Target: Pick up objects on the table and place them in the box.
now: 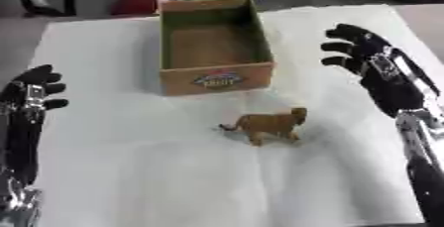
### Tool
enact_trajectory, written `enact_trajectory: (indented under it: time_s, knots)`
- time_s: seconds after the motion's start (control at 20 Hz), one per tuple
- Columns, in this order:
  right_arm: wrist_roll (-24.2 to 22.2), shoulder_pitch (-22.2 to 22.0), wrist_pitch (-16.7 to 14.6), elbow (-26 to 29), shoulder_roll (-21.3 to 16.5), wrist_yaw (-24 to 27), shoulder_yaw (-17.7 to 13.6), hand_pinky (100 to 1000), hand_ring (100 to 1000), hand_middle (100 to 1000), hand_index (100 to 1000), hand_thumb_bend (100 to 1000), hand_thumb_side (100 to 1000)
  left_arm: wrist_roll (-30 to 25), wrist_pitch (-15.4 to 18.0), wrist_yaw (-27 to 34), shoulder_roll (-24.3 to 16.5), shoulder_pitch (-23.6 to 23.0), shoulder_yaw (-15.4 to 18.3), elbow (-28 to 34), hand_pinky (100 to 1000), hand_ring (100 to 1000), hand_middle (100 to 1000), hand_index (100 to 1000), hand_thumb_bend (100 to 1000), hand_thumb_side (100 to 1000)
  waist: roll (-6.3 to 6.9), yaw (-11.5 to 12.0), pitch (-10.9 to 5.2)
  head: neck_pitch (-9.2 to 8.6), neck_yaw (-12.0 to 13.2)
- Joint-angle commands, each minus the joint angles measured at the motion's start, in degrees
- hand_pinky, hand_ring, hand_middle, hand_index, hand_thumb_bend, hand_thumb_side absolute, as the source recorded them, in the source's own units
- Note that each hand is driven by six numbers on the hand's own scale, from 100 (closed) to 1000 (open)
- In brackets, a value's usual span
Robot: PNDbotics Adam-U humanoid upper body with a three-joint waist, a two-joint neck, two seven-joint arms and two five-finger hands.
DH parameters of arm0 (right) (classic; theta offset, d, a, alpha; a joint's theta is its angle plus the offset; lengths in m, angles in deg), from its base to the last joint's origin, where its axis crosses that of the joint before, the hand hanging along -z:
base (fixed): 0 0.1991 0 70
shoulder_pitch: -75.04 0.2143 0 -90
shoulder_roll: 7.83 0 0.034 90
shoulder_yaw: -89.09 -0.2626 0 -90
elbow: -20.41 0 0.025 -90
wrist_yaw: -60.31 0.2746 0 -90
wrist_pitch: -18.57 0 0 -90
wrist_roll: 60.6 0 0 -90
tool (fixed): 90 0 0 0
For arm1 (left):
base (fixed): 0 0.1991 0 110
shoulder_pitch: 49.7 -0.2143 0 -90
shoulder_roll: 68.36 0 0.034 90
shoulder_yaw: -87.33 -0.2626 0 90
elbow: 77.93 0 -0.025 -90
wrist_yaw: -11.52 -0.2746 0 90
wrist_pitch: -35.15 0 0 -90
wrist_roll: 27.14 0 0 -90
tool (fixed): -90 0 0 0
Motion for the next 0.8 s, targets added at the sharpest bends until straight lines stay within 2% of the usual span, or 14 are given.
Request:
enact_trajectory:
  time_s: [0.05, 0.45, 0.8]
  knots:
    - [-0.6, 1.4, -1.1, 0.1, -3.5, -0.2, 0.9, 792, 863, 867, 924, 100, 725, -0.2, 0.1, -0.1, -0.6, 0.4, 0.2, 1.1, 669, 731, 683, 803, 100, 812, -0.2, 0.1, -0.84, -0.13, -0.3]
    - [-2.3, 3.8, -3.1, -1.7, -7.5, -0.5, 3.7, 796, 862, 865, 925, 100, 746, -0.3, 0.1, -0.1, -0.7, 0.4, 0.1, 1.0, 670, 731, 683, 803, 100, 812, -0.36, 0.5, -0.94, -0.39, -0.7]
    - [-4.4, 7.3, -5.0, -3.7, -11.1, -1.6, 7.5, 801, 864, 865, 928, 100, 766, -0.5, 0.1, -0.1, -0.7, 0.3, -0.1, 1.0, 670, 731, 683, 803, 100, 813, -0.59, 0.8, -1.03, -0.46, -1.0]
